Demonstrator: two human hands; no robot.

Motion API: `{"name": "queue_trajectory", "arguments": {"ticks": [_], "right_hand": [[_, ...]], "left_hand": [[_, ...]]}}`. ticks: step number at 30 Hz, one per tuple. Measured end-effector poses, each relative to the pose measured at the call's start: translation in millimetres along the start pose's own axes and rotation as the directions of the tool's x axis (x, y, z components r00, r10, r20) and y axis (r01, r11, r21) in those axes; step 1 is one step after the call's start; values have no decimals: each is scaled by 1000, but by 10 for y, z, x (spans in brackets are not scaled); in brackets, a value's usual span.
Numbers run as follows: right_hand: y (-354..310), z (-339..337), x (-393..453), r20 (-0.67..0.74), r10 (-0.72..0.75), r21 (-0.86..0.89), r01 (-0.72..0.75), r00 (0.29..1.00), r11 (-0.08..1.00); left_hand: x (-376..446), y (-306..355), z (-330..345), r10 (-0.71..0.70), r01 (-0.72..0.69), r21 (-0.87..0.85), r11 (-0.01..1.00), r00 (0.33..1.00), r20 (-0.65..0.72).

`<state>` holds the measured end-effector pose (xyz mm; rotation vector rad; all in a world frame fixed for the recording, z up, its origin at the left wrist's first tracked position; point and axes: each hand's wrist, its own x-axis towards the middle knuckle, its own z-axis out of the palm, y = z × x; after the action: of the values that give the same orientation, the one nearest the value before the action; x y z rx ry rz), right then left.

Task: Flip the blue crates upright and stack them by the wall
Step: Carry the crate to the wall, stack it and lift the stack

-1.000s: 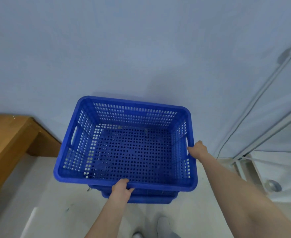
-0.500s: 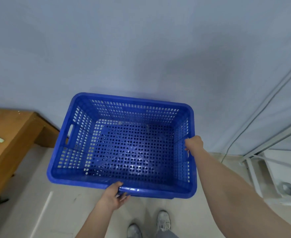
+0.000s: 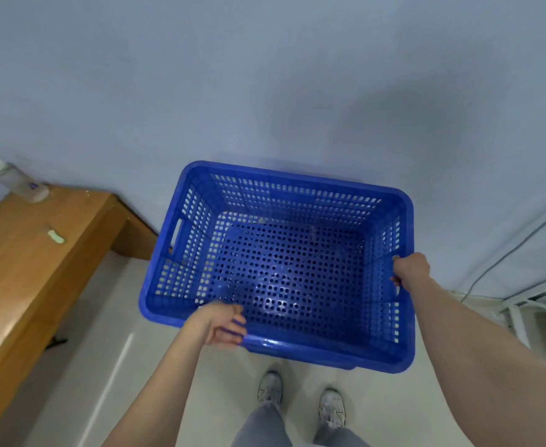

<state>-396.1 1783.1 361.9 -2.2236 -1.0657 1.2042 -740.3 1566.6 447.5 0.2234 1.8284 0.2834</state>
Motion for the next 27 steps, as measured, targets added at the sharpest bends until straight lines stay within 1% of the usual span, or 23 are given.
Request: {"name": "queue_trajectory", "arguments": {"ticks": [1, 2, 3, 4, 5, 6, 7, 8, 9, 12, 13, 14, 15, 18, 22, 25, 27], "right_hand": [[-6, 3, -6, -10, -2, -18, 2, 1000, 1000], [-12, 8, -9, -13, 1, -33, -2, 1000, 999], [-17, 9, -12, -14, 7, -45, -8, 1000, 999], [-33, 11, -30, -22, 5, -58, -6, 1000, 998], [-47, 12, -36, -33, 3, -73, -5, 999, 997], [-58, 13, -45, -45, -3, -94, -2, 999, 996], [-67, 16, -56, -59, -3, -121, -4, 998, 993], [-81, 18, -70, -68, -6, -148, -4, 998, 989], [-91, 24, -76, -76, -11, -160, -1, 997, 987], [-127, 48, -40, -97, -7, -162, -9, 995, 987], [-138, 59, -22, -106, -6, -162, -12, 994, 987], [-148, 67, -9, -111, -6, -164, -12, 994, 986], [-157, 78, 4, -120, -10, -170, -10, 993, 985], [-218, 93, -30, -140, -36, -182, 10, 990, 983], [-327, 73, -157, -169, -100, -199, 65, 980, 978], [-392, 20, -269, -186, -132, -217, 90, 974, 972], [-481, -31, -293, -203, -146, -226, 98, 968, 969]], "left_hand": [[34, 108, -115, 75, -78, -31, 996, 993, -88], [116, 206, -254, 176, -187, -34, 982, 961, -212], [181, 288, -406, 281, -291, 30, 956, 888, -364], [221, 355, -568, 382, -353, 157, 922, 772, -509], [234, 408, -716, 462, -373, 278, 885, 634, -620], [252, 447, -852, 515, -360, 373, 855, 500, -696], [261, 483, -976, 528, -331, 418, 846, 408, -745], [286, 525, -1104, 515, -299, 425, 854, 379, -769], [334, 570, -1233, 504, -261, 432, 863, 400, -765], [704, 685, -1589, 493, -216, 462, 860, 587, -643], [823, 719, -1664, 500, -230, 470, 852, 625, -600], [922, 752, -1715, 505, -249, 466, 849, 644, -574], [986, 789, -1741, 506, -268, 451, 851, 648, -569], [1137, 861, -1815, 491, -307, 388, 869, 632, -600], [1336, 901, -1987, 461, -336, 316, 887, 661, -592], [1387, 893, -2012, 474, -375, 292, 880, 651, -592], [1407, 905, -1995, 473, -377, 289, 880, 653, -591]]}}
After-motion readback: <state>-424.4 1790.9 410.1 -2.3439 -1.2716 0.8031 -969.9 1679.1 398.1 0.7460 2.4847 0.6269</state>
